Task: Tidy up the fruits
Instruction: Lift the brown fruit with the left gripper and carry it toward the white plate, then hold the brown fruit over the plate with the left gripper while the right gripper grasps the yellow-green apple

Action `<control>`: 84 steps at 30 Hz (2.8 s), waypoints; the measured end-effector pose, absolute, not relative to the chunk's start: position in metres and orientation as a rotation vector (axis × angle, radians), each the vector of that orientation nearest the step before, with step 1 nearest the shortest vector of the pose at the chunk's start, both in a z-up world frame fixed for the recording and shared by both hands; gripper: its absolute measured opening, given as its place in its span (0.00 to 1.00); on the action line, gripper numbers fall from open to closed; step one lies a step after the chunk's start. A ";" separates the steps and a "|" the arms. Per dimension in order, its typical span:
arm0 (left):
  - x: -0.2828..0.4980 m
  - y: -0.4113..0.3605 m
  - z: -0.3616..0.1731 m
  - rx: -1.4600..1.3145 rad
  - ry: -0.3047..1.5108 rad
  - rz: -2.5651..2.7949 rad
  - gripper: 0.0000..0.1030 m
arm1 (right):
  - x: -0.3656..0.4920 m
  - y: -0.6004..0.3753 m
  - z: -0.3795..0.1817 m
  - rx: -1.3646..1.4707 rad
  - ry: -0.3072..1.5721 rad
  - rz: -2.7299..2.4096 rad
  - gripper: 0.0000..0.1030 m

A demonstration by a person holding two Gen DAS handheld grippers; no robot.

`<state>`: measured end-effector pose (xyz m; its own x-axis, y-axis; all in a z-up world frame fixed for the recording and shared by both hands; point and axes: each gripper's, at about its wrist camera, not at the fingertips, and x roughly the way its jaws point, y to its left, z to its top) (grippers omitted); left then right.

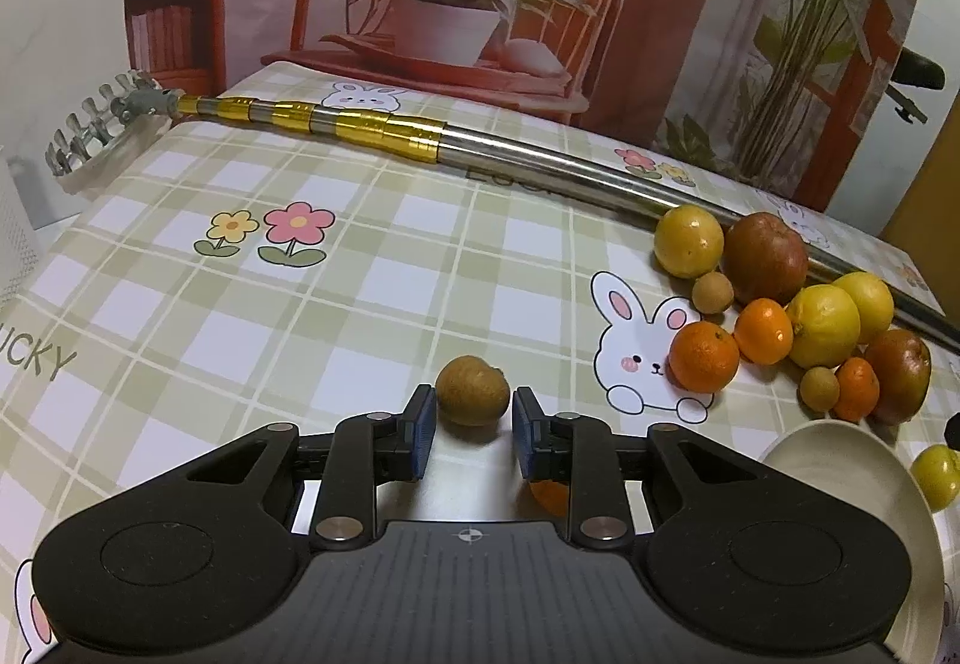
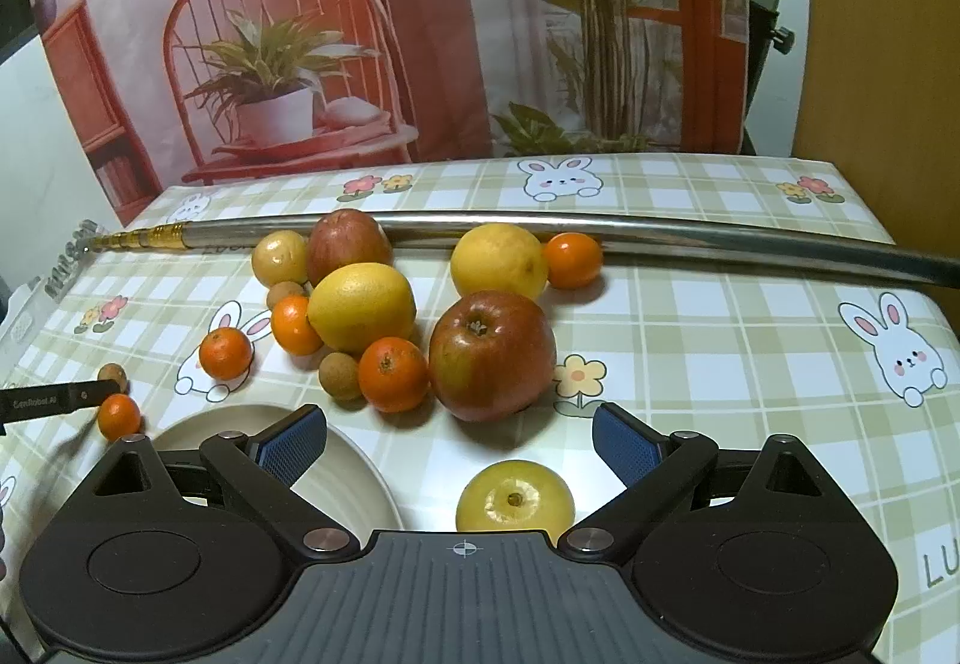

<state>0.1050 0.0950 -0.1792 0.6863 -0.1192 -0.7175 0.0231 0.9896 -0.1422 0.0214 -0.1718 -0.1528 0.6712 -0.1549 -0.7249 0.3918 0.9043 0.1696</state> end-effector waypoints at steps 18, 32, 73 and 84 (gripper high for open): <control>0.115 0.091 -0.190 -0.093 0.778 -0.104 0.29 | 0.025 -0.171 -0.155 0.325 0.783 -0.309 0.92; 0.095 0.089 -0.166 -0.118 0.706 -0.126 0.29 | 0.022 -0.170 -0.154 0.332 0.766 -0.309 0.92; 0.023 0.011 -0.174 -0.024 0.700 -0.377 0.29 | -0.049 -0.167 -0.136 0.230 0.497 -0.392 1.00; 0.022 0.010 -0.179 -0.009 0.721 -0.363 0.29 | -0.051 -0.154 -0.142 0.110 0.455 -0.362 1.00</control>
<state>0.0221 0.0096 -0.1792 0.6916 -0.3282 -0.6434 0.3219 0.9375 -0.1322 -0.0511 -0.1537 -0.1415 0.8356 -0.3174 -0.4484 0.3660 0.9303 0.0234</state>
